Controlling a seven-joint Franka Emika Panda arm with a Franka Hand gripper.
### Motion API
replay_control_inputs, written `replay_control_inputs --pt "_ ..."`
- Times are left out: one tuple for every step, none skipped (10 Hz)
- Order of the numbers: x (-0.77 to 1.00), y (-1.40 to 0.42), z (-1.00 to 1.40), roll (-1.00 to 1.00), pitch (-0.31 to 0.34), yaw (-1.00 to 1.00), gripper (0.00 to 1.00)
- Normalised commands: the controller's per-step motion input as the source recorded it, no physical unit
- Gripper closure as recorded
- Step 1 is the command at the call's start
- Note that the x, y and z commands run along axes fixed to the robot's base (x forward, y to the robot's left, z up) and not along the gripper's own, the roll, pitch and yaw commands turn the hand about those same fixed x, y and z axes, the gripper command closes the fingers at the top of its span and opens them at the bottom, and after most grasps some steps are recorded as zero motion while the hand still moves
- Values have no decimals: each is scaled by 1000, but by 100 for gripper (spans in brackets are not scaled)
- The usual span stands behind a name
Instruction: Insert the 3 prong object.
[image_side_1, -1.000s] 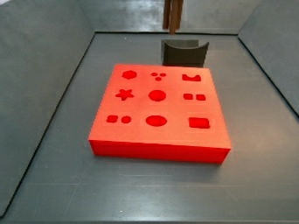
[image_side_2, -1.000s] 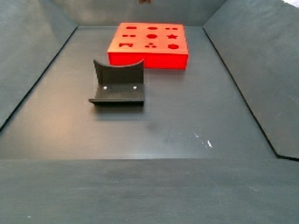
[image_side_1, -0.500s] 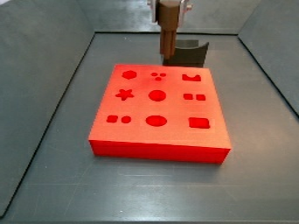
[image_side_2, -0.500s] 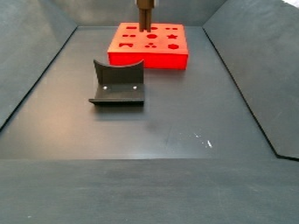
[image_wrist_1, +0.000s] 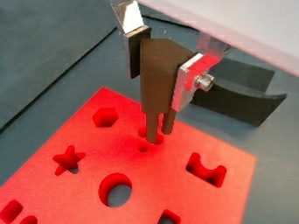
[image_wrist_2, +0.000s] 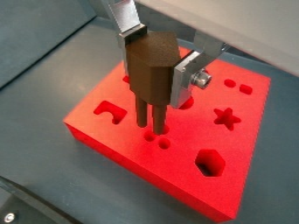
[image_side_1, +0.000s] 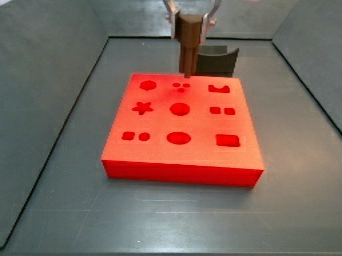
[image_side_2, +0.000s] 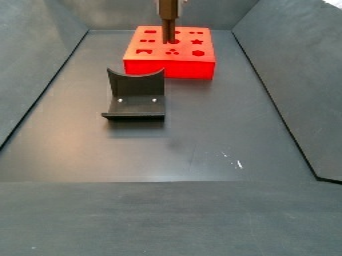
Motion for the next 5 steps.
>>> replay_control_inputs --pt "0 -69 -346 190 1 -120 100" --pt "0 -46 -274 176 11 -137 100" --pt "0 -49 -209 130 6 -111 100" --pt "0 -17 -209 137 10 -94 100" --pt "0 -20 -231 129 6 -80 100"
